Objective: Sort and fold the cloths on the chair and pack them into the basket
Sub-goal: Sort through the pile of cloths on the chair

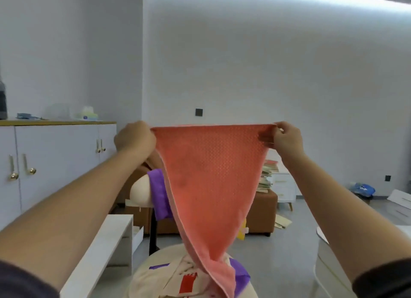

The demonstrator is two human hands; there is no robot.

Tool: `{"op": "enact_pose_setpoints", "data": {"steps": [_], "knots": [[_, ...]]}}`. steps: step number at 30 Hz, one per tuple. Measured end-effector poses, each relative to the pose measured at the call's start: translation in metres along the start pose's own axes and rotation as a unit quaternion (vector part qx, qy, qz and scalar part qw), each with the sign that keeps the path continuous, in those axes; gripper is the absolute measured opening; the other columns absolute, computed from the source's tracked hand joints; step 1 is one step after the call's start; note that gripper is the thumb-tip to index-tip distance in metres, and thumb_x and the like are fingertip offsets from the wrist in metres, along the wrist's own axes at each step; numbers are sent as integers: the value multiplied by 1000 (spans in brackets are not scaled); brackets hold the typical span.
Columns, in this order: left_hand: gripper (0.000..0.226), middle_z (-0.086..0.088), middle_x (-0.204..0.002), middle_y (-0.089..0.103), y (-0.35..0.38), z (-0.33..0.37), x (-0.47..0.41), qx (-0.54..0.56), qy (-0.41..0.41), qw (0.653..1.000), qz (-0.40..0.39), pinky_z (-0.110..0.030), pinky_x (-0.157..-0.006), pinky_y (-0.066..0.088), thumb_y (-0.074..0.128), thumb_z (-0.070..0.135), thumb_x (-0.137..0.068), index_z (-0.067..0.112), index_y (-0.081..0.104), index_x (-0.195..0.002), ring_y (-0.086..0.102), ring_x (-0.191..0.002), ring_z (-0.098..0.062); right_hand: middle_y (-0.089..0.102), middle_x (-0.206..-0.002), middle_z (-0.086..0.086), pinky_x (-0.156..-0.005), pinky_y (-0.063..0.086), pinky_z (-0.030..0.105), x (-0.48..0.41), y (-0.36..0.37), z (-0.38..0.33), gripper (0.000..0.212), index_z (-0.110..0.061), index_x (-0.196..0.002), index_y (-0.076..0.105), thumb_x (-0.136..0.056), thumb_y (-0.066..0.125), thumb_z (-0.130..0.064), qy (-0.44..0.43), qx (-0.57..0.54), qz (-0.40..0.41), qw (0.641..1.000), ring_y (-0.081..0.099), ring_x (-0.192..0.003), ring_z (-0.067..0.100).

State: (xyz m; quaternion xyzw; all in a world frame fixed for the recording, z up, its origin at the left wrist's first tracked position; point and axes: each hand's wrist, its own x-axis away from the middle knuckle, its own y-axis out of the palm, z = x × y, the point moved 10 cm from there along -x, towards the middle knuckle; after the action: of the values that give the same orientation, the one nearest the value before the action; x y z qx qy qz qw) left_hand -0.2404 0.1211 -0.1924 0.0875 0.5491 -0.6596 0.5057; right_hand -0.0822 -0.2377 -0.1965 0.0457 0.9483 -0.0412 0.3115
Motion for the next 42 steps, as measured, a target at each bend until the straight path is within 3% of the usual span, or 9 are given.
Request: {"op": "enact_pose_setpoints", "data": {"steps": [6, 10, 15, 20, 24, 26, 30, 36, 42], "knots": [[28, -11, -90, 70, -69, 8, -31, 426, -50, 901, 61, -42, -66, 60, 38, 8, -89, 14, 65, -93, 70, -71, -28, 66, -101, 3, -87, 54, 33, -8, -5, -87, 27, -16, -110, 59, -91, 47, -2, -122, -93, 22, 988, 65, -96, 18], [27, -8, -93, 70, -96, 7, -48, 514, -56, 850, 98, -45, -75, 58, 41, 18, -79, 22, 67, -86, 68, -84, -28, 63, -108, -6, -86, 48, 17, -1, 4, -131, 42, -15, -126, 53, -86, 50, -2, -196, -82, 4, 977, 60, -100, 6], [36, -7, -103, 67, -87, 23, -47, 478, -35, 874, 84, -35, -85, 53, 39, 9, -87, 17, 69, -106, 62, -92, -22, 58, -110, -8, -76, 40, 8, -1, 16, -120, 54, -20, -135, 47, -84, 45, -3, -182, -5, -7, 983, 54, -97, 6], [52, -6, -106, 60, -7, 27, -45, 426, -40, 901, -70, -45, -91, 52, 33, -2, -74, 26, 63, -107, 58, -99, -27, 50, -135, 5, -95, 38, 30, -5, 49, -54, 61, -20, -145, 33, -87, 45, -5, -130, 132, -79, 979, 49, -112, 18], [77, -9, -156, 20, 59, 30, -41, 309, -26, 936, -165, -26, -90, 37, 39, 0, -89, 27, 4, -152, 41, -127, -29, 45, -139, 11, -88, 40, 34, -7, 78, 1, 71, -24, -152, 15, -89, 43, -8, -81, 212, -144, 963, 48, -105, 22], [80, -7, -157, 16, 77, 29, -44, 299, -8, 941, -160, -18, -72, 39, 39, 1, -90, 28, -3, -151, 48, -108, -22, 45, -135, 9, -78, 41, 28, -11, 88, 19, 72, -25, -152, 12, -90, 42, -7, -68, 207, -152, 964, 48, -91, 17], [84, -13, -151, 27, 127, 5, -37, 306, -36, 935, -174, -27, -76, 45, 44, 6, -83, 34, 2, -151, 52, -104, -20, 54, -112, 3, -54, 40, 17, -9, 101, 55, 67, -24, -150, 22, -90, 42, -3, -57, 202, -148, 966, 51, -70, 9], [65, -9, -124, 59, 200, -36, 44, 244, -19, 943, -224, -32, -89, 46, 50, 23, -76, 27, 40, -140, 57, -108, -32, 65, -116, 7, -74, 42, 24, 47, 110, 143, 47, -13, -133, 52, -88, 46, -1, -42, 237, -145, 960, 60, -100, 22], [15, -7, -92, 69, 237, -86, 144, 252, -76, 943, -202, -25, -69, 39, 59, 6, -84, 12, 69, -94, 63, -90, -25, 67, -84, 1, -68, 43, 28, 130, 108, 224, 18, -13, -97, 68, -88, 52, -11, 47, 240, -156, 957, 61, -84, 17]]}}
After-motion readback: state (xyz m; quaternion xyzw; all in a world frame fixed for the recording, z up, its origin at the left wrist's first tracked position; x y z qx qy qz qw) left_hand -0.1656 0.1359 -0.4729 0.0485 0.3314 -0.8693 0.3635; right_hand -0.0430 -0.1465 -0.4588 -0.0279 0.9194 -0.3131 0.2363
